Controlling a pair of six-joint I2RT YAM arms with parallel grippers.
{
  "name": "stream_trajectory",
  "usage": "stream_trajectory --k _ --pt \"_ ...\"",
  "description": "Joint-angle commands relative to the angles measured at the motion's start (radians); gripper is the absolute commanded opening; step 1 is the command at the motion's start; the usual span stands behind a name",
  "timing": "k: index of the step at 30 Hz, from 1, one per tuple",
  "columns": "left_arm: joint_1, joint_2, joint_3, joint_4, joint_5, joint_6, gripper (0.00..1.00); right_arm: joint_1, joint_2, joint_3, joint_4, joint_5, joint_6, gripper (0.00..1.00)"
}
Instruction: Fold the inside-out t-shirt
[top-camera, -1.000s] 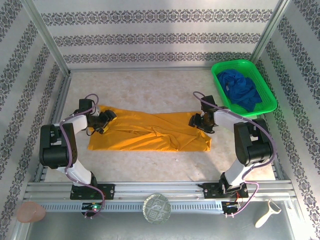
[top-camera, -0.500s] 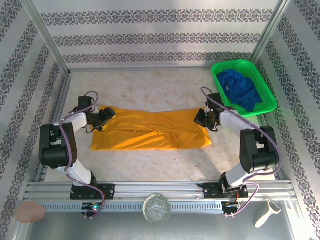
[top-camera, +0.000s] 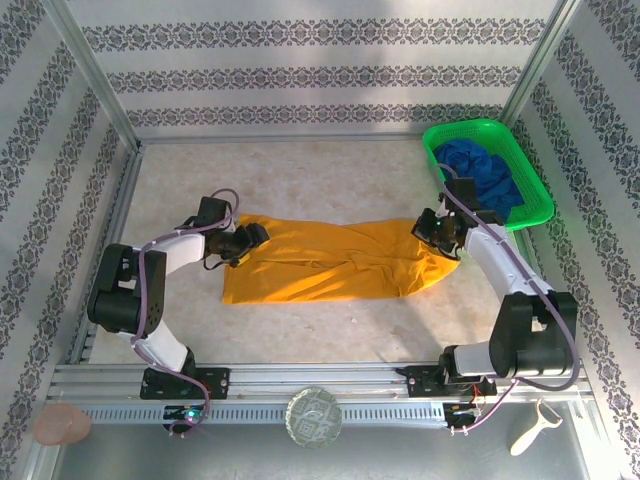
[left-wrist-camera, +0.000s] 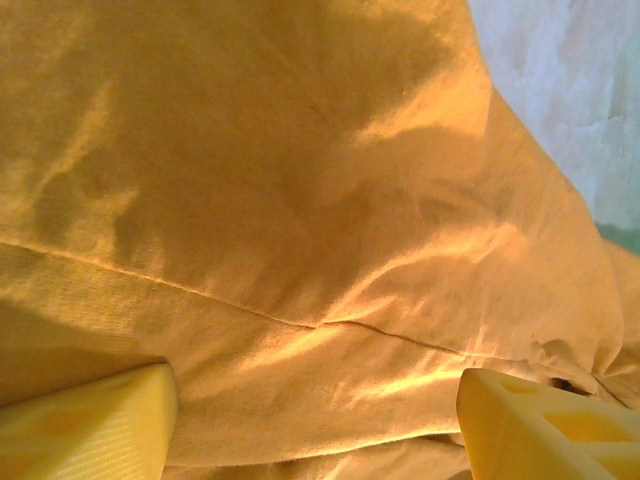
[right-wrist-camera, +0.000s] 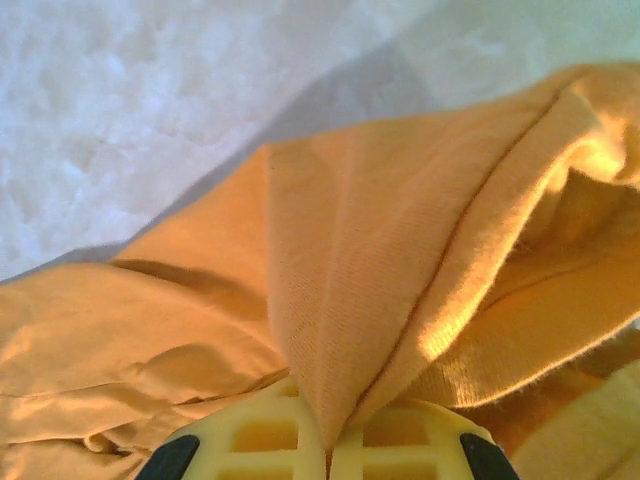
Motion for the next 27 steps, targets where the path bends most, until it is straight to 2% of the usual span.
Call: stream_trajectory --k 1,5,12,19,27 --pt "0.010 -0.015 0.073 -0.131 -0.083 0.048 0.75 0.046 -0.041 0.045 -0.059 0.008 0.000 0.00" --pt "0.028 0.007 0.115 -0.190 -0.109 0.102 0.76 0.148 -0.061 0.089 -0.087 0.058 0.041 0.00" --pt "0.057 0.042 0.148 -0.171 -0.080 0.100 0.77 0.383 -0.032 0.190 -0.104 0.219 0.164 0.00" --pt "0.123 0.085 0.256 -0.233 -0.055 0.122 0.79 0.605 0.088 0.324 -0.106 0.377 0.287 0.00" --pt "0.206 0.141 0.331 -0.230 -0.001 0.105 0.81 0.799 0.276 0.521 -0.118 0.494 0.405 0.00"
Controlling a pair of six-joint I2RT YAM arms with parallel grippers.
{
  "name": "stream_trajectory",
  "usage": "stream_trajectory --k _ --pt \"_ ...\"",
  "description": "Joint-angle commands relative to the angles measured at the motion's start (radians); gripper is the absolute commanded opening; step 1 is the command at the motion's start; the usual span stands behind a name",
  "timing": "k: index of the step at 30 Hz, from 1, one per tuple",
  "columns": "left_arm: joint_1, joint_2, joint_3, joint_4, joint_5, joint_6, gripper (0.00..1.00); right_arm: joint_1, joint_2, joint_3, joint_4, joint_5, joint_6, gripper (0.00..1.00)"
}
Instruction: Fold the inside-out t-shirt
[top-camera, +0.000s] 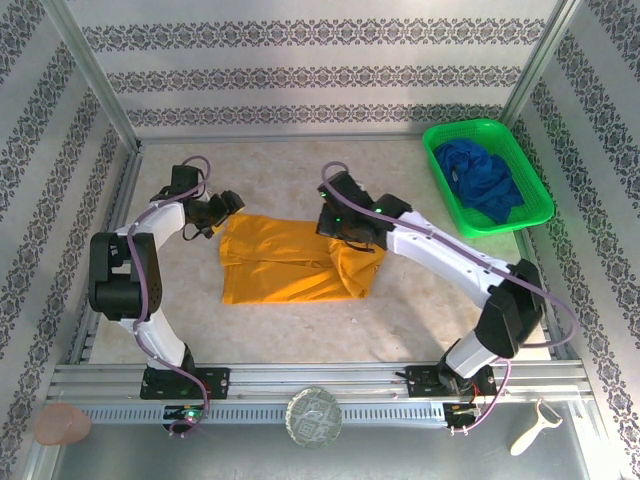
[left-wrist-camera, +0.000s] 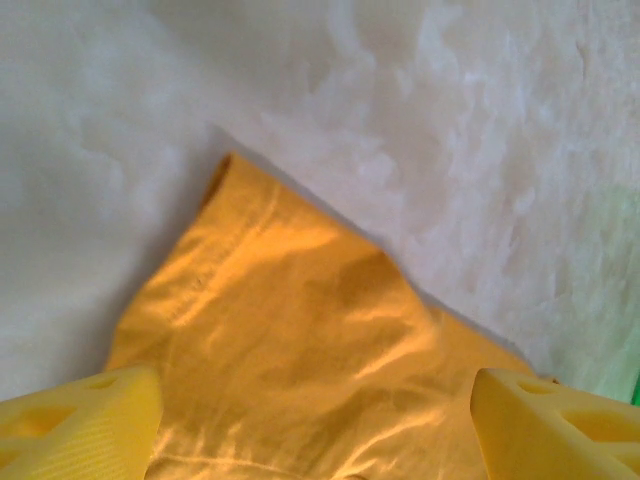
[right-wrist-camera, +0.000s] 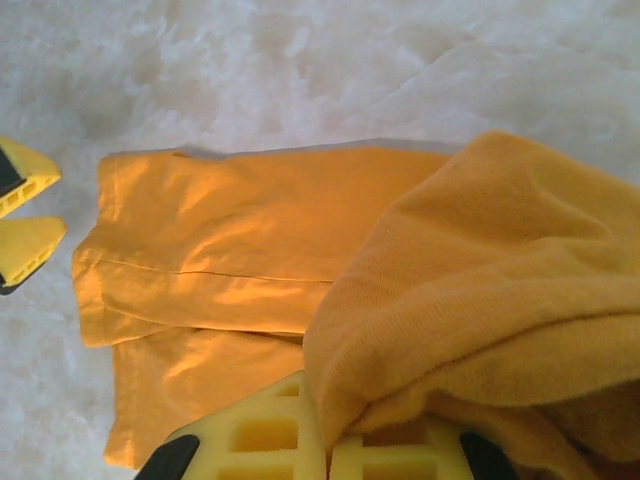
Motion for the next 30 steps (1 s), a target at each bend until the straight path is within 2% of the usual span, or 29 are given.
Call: stream_trajectory --k 1,9,19,22,23,26,30 --pt "0.024 0.047 0.040 -0.044 0.045 0.012 0.81 0.066 0.079 0.105 -0.013 0.094 0.083 0.00" --pt "0.068 0.107 0.068 -0.042 0.073 0.026 0.81 0.161 0.285 0.303 -0.031 0.118 0.157 0.00" --pt "0.112 0.141 0.104 -0.076 0.080 0.059 0.81 0.230 0.566 0.592 -0.045 0.030 0.188 0.00" --pt "0.133 0.149 0.119 -0.082 0.090 0.064 0.82 0.259 0.662 0.729 -0.031 -0.084 0.122 0.52" --pt "0.143 0.150 0.129 -0.088 0.095 0.069 0.82 0.270 0.682 0.782 -0.036 -0.123 0.072 0.58" --pt "0.169 0.136 0.154 -0.109 0.105 0.085 0.83 0.288 0.656 0.882 -0.062 -0.161 -0.013 0.65" --pt "0.176 0.059 0.143 -0.132 0.110 0.104 0.83 0.261 0.465 0.745 -0.034 -0.111 -0.080 0.68"
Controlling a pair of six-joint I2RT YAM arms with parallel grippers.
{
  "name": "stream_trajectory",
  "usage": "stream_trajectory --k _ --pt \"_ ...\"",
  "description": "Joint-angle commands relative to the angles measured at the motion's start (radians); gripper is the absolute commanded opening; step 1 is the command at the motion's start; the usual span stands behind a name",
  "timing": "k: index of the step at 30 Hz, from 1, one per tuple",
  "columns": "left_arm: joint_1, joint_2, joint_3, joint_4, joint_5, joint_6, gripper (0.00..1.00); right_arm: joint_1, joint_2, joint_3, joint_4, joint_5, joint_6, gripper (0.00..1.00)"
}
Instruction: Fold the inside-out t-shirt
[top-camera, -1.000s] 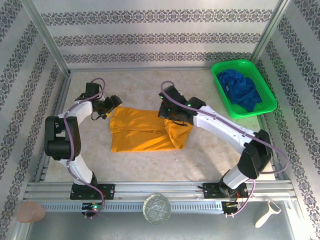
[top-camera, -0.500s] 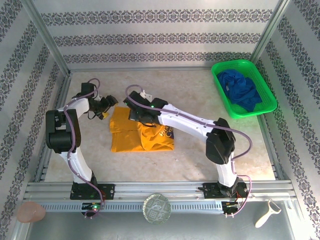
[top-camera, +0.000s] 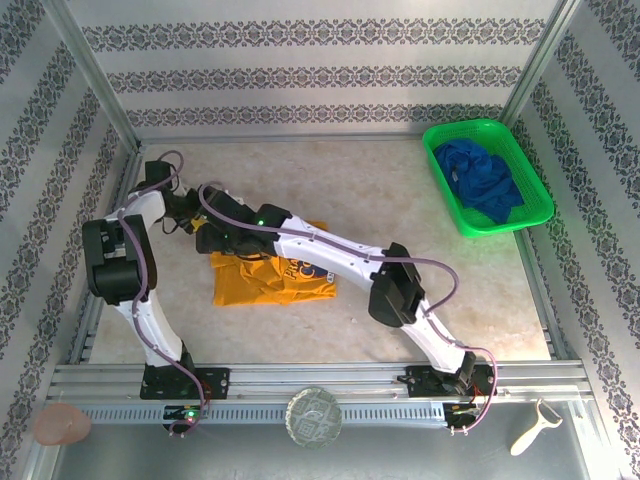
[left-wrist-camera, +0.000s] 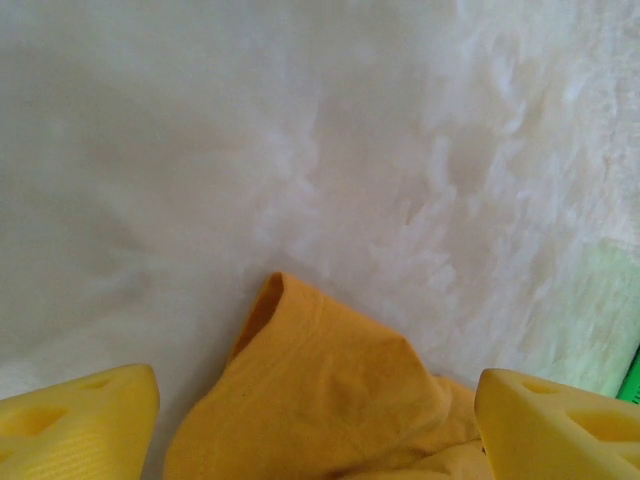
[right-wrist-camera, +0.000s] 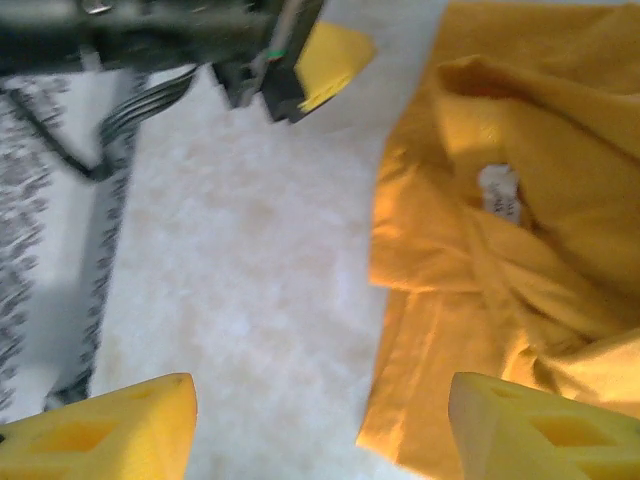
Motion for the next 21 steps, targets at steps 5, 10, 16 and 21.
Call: stream_trajectory --k 5,10,16,21 --pt "-0.046 -0.262 -0.121 -0.052 0.043 0.023 0.81 -0.190 -0.450 -0.484 0.127 -0.017 -0.086 0.68" --pt "-0.228 -0.464 -0.291 -0.069 -0.070 0.015 0.78 -0.415 -0.580 -0.855 0.296 -0.231 -0.122 0.70" --pt "-0.420 -0.513 -0.362 -0.106 -0.279 0.020 0.76 -0.557 -0.513 -0.966 0.375 -0.442 -0.176 0.72" --pt "-0.475 -0.472 -0.335 -0.131 -0.368 0.060 0.76 -0.581 -0.438 -0.983 0.412 -0.451 -0.153 0.72"
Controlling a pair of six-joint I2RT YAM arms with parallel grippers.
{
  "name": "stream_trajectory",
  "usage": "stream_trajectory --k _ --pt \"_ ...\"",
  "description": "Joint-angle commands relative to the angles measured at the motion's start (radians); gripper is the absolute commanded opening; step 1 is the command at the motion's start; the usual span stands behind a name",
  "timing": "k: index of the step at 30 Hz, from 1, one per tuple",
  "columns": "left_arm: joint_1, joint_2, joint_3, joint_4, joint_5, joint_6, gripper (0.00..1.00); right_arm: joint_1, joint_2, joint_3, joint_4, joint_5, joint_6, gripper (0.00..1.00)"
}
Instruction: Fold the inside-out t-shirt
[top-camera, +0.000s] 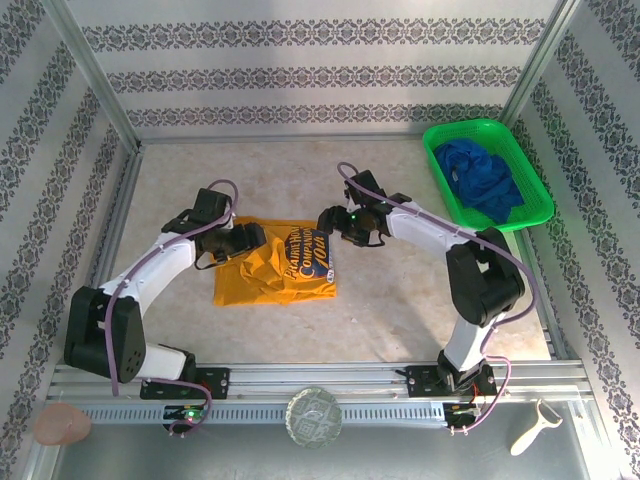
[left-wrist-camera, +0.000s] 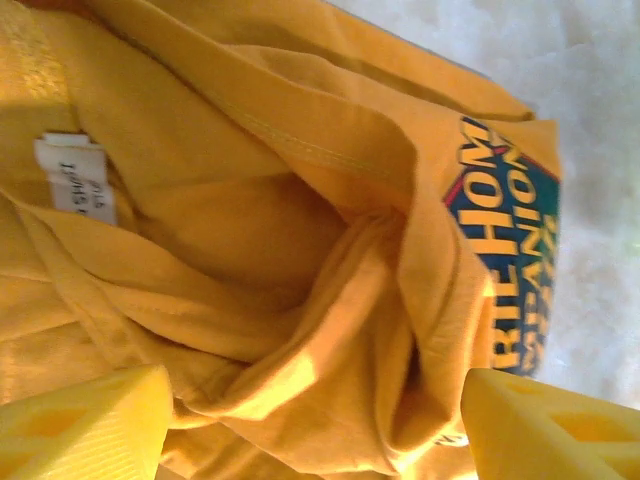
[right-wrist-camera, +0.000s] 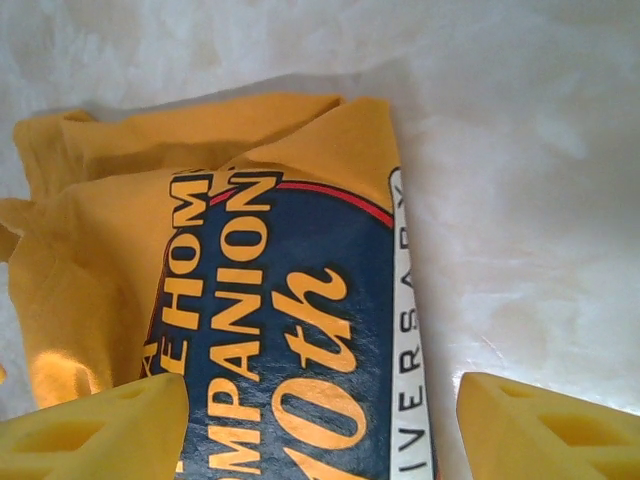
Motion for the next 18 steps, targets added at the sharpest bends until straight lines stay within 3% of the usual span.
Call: stream_trajectory --k 1,5,9,10,12,13,15,18 --pt "-0.027 0.037 0.028 -0.045 -0.105 0.046 0.76 -0.017 0.031 -0.017 0.094 -0.068 0.000 0.72" --pt "-0.049 0.100 0.041 -0.026 -0.099 0.059 0.72 -0.037 0.093 -0.022 0.146 -0.092 0.036 0.71" --pt "-0.067 0.148 0.032 0.021 -0.080 0.044 0.52 -0.044 0.159 0.020 0.149 -0.113 0.038 0.70" --pt "-0.068 0.154 0.025 0.036 -0.076 0.037 0.45 -0.045 0.172 0.029 0.148 -0.118 0.042 0.70" --pt "-0.068 0.156 0.005 0.064 -0.062 0.015 0.14 -0.044 0.204 0.046 0.160 -0.136 0.056 0.68" --pt "-0.069 0.149 -0.005 0.071 -0.062 0.004 0.04 -0.044 0.218 0.051 0.165 -0.143 0.066 0.67" --pt "-0.070 0.103 -0.039 0.082 -0.063 -0.031 0.00 -0.046 0.245 0.057 0.187 -0.154 0.092 0.58" --pt "-0.069 -0.022 -0.110 0.084 -0.103 -0.103 0.00 -0.056 0.255 0.027 0.249 -0.150 0.157 0.34"
